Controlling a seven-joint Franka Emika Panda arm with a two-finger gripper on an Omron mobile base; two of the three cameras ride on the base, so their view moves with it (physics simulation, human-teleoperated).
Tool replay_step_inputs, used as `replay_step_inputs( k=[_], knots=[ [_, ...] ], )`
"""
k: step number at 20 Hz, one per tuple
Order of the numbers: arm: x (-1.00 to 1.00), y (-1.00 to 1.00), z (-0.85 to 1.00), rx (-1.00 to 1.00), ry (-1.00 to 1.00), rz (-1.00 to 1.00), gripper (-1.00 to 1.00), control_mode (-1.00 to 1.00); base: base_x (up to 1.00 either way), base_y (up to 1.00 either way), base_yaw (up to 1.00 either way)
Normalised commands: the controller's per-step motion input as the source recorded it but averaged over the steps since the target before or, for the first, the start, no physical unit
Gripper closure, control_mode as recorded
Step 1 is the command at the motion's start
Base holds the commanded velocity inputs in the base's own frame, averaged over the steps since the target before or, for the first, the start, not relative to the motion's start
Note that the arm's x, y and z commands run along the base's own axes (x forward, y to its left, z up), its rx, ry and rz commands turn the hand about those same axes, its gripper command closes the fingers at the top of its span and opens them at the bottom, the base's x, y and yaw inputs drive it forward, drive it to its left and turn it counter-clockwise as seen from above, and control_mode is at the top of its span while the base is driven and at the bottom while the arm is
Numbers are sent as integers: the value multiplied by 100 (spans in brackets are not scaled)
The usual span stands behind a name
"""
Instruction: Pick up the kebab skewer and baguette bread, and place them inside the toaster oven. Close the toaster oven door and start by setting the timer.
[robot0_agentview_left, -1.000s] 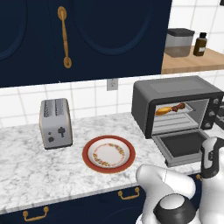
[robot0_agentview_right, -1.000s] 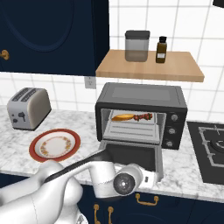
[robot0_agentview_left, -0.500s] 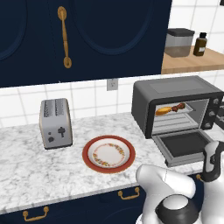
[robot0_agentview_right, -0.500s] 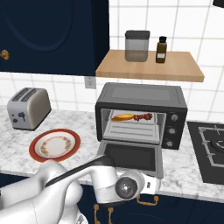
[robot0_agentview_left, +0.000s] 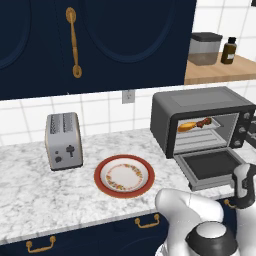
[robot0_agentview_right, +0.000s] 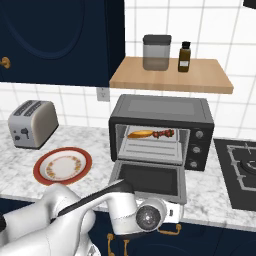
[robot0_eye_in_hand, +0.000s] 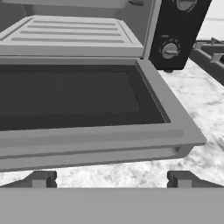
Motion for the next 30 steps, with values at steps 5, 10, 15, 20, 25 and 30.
replay_step_inputs(
  k=[5, 10, 15, 20, 25, 30],
  knots=[
    [24, -7, -11, 0, 6, 20, -100, -100, 0, 0, 0],
    [17, -6, -25, 1, 1, 0, -100, -100, 0, 0, 0],
    [0, -6, -37, 5, 0, 0, -100, -100, 0, 0, 0],
    [0, 0, -28, 2, 0, 0, -100, -100, 0, 0, 0],
    [1, 0, -9, 0, 0, 0, -100, -100, 0, 0, 0],
    [9, 0, -5, 0, 0, 0, -100, -100, 0, 0, 0]
  ],
)
